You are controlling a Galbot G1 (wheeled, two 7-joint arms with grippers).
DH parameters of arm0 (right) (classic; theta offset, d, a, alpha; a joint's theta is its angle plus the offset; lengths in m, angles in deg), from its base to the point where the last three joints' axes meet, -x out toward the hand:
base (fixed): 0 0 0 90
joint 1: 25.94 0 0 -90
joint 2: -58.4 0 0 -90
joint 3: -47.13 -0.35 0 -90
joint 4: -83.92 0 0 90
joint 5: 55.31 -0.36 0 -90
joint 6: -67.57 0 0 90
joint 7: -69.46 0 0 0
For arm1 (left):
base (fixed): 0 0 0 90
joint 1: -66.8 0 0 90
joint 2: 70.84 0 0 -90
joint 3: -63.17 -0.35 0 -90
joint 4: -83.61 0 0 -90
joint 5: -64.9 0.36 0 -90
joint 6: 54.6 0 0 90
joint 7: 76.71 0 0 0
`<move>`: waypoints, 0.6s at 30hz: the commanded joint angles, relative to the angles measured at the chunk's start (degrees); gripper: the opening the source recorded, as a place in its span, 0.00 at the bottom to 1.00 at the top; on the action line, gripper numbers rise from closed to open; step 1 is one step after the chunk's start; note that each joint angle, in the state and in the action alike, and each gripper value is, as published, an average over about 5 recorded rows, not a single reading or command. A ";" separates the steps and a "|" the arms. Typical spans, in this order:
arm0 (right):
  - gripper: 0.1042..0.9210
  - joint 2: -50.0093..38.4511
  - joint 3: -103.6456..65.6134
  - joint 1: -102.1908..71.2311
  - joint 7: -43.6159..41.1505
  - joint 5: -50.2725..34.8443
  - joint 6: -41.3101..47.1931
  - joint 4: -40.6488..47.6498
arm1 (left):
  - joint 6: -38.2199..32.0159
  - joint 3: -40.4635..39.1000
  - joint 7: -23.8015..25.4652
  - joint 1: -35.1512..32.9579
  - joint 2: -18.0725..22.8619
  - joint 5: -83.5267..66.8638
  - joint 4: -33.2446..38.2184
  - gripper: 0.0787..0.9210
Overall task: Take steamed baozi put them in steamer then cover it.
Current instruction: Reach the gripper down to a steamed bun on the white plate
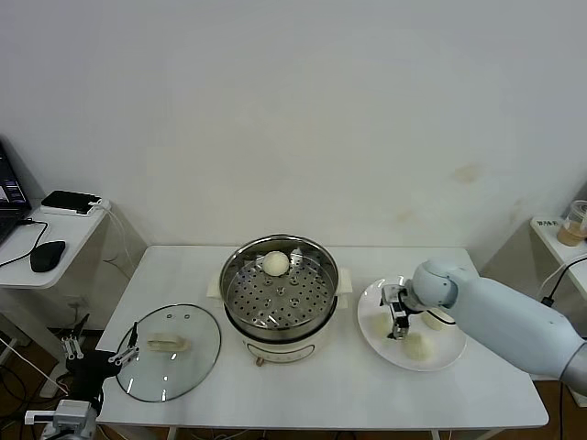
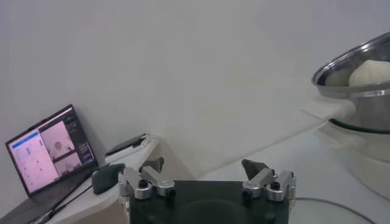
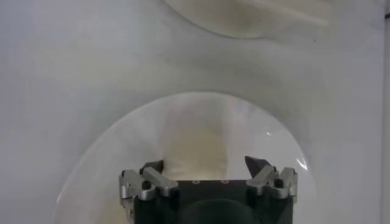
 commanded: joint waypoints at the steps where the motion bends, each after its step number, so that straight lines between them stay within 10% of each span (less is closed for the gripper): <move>1: 0.72 2.27 0.33 -0.05 -0.43 0.37 1.37 2.21 | 0.00 -0.02 -0.02 0.03 0.05 -0.02 -0.02 0.88; 18: 0.60 -5.20 2.08 9.01 -6.39 -2.74 1.84 -4.50 | 0.08 0.04 -0.06 0.27 -0.35 -0.39 0.29 0.88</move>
